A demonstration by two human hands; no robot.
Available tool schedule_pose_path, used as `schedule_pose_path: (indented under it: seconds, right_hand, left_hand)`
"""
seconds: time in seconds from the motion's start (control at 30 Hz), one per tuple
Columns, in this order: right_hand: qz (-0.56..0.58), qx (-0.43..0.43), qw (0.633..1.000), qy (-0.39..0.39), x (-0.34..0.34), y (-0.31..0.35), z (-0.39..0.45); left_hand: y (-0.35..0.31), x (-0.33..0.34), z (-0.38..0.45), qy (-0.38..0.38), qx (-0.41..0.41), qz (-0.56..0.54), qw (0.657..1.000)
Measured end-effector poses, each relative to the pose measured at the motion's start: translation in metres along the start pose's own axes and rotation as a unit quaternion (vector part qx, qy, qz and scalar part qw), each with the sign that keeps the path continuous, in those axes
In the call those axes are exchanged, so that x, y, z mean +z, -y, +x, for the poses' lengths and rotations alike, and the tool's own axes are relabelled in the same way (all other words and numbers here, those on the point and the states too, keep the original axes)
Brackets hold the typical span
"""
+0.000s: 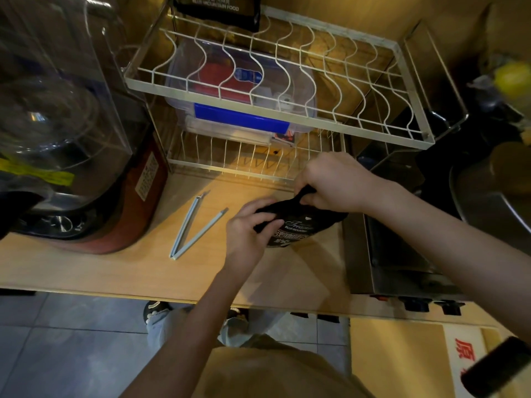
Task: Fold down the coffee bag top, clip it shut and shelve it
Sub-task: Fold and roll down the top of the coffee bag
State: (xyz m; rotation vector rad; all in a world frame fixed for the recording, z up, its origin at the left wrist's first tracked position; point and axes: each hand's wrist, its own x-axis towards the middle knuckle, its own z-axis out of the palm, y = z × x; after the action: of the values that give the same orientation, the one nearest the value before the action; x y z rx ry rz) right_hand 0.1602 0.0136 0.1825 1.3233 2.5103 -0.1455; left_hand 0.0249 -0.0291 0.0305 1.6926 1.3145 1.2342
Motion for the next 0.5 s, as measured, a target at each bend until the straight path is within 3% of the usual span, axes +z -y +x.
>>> schedule_pose_path:
  seconds: [0.23, 0.37, 0.5]
  right_hand:
    - [0.025, 0.037, 0.998, -0.049, 0.003, 0.013, 0.006]
    - [0.105, 0.039, 0.991, -0.066, 0.011, 0.011, 0.01]
    - [0.207, 0.014, 0.975, -0.079, 0.014, 0.007, 0.009]
  left_hand:
    - [0.008, -0.012, 0.008, 0.032, -0.116, -0.128, 0.984]
    - [0.005, -0.021, 0.015, 0.067, -0.077, -0.057, 0.993]
    - [-0.004, -0.025, 0.027, 0.082, -0.068, -0.084, 0.991]
